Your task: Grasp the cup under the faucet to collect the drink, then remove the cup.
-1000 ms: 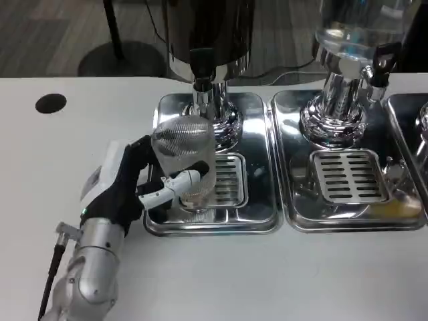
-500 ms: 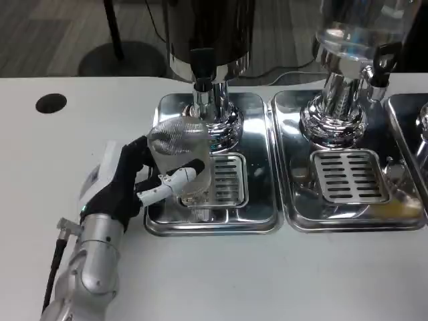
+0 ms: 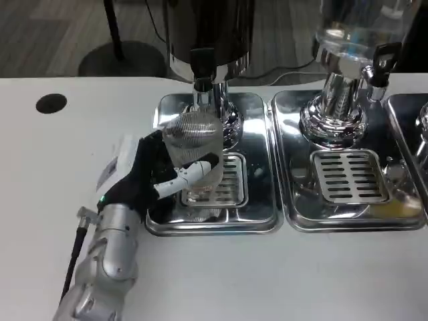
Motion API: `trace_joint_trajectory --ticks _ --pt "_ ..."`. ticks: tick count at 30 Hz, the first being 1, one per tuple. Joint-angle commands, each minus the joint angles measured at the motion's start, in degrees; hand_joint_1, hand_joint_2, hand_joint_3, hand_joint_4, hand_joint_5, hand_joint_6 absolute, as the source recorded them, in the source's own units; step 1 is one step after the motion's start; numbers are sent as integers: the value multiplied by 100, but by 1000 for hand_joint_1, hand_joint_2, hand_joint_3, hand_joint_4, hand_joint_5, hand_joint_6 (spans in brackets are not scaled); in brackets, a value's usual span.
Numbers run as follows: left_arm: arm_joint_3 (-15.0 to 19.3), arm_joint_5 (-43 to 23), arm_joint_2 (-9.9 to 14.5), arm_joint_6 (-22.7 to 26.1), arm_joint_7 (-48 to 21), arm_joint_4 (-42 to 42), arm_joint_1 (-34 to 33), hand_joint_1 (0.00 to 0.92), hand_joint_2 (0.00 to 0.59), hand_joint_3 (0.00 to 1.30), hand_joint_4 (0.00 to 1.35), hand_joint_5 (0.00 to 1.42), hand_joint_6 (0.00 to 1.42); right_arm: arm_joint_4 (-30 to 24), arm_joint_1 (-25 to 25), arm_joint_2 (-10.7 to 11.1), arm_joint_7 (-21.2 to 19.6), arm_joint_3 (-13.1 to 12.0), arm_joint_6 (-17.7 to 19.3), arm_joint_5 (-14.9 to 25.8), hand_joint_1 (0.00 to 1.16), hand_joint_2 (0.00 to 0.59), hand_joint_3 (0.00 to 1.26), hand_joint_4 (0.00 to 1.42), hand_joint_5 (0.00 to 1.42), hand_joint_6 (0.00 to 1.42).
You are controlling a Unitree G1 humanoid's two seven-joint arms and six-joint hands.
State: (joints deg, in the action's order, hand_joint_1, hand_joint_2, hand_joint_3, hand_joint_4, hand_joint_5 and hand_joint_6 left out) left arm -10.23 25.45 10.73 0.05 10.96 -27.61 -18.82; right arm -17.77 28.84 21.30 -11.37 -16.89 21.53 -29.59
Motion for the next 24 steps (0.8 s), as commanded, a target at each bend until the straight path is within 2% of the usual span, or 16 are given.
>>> trace_joint_trajectory --ticks 1,5,15,24 --pt "-60 53 -17 56 59 -106 -109 474 243 442 518 385 328 -1 19 2 28 -92 78 79 652 457 174 194 107 62" --pt "-72 51 -17 55 57 -99 -109 471 243 442 515 386 328 -8 21 -8 31 -88 83 72 652 457 179 198 108 62" --pt "-92 30 -26 60 9 -67 -86 418 240 384 379 375 306 -28 2 -4 41 -99 82 89 652 457 183 203 108 62" --pt "-56 -25 22 33 -57 -13 -36 350 167 291 287 364 299 -3 27 -18 15 -111 122 111 653 461 183 204 108 62"
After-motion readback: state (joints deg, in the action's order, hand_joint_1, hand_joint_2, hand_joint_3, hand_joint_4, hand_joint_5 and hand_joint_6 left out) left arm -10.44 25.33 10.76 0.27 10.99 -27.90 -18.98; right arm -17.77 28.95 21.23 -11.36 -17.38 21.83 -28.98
